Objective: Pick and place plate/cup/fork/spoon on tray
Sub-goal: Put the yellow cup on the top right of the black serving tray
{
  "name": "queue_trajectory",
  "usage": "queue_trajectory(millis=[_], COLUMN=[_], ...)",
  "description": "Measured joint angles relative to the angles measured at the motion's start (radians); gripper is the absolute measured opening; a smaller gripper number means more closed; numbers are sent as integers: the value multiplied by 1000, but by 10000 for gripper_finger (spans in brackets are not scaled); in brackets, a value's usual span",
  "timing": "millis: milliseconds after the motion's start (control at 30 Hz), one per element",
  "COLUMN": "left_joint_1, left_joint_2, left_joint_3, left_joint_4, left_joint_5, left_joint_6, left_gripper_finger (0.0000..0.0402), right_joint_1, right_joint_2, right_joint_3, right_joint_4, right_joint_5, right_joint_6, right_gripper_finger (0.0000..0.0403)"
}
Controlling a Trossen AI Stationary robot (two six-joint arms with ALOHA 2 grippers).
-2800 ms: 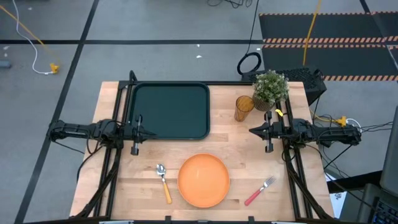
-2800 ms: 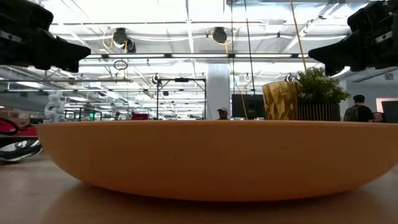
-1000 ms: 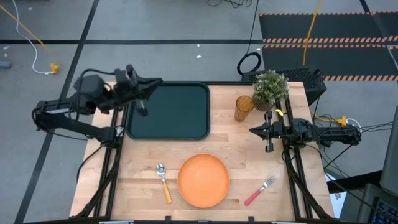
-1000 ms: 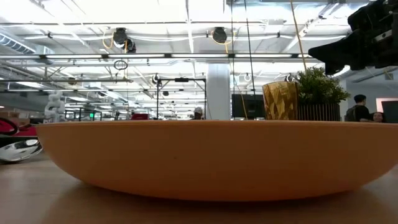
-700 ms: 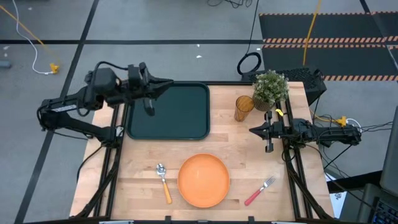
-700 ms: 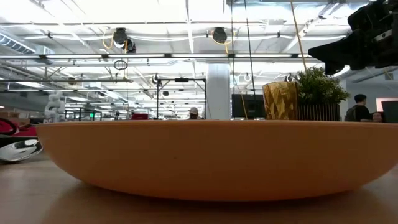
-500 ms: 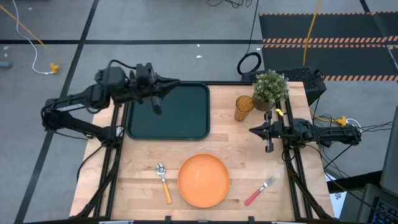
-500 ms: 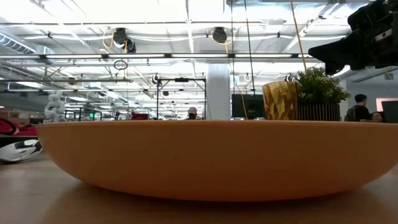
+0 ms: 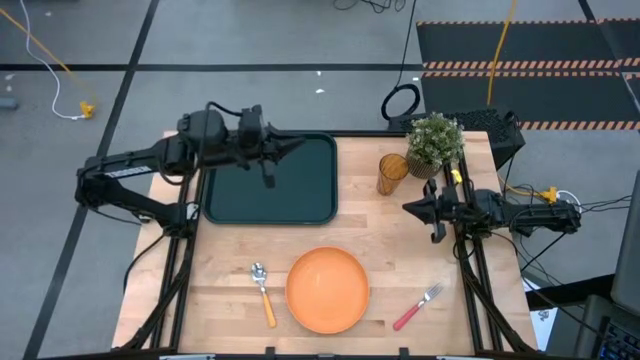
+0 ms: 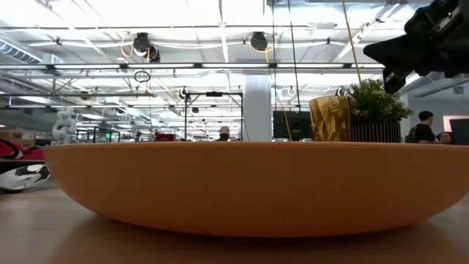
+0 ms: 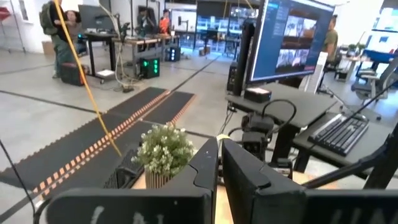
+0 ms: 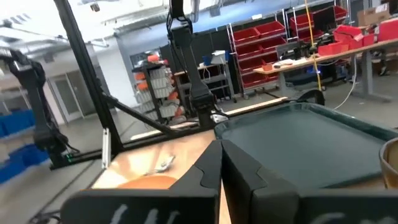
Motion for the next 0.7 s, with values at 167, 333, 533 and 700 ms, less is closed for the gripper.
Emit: queue_trajectory(millis=[167, 333, 533, 700], left_joint_1=[0, 0, 0, 0], left_joint_2=[31, 53, 62, 67], left_joint_3=[1, -1, 0, 0], left_joint_4=[10, 6, -5, -27], left_joint_5=[0, 2, 3, 3], left_joint_6=[12, 33, 37, 46], left_gripper_finger=[26, 26, 26, 26], right_joint_1=[0, 0, -1, -1], right_joint_2=[0, 0, -1, 46], right_joint_3=[0, 0, 24, 121], right_joint_4=[14, 16, 102, 86], right_joint_5=[0, 26, 114, 168], right_joint_6=[57, 56, 57, 2], right_gripper_finger=[0, 0, 0, 0])
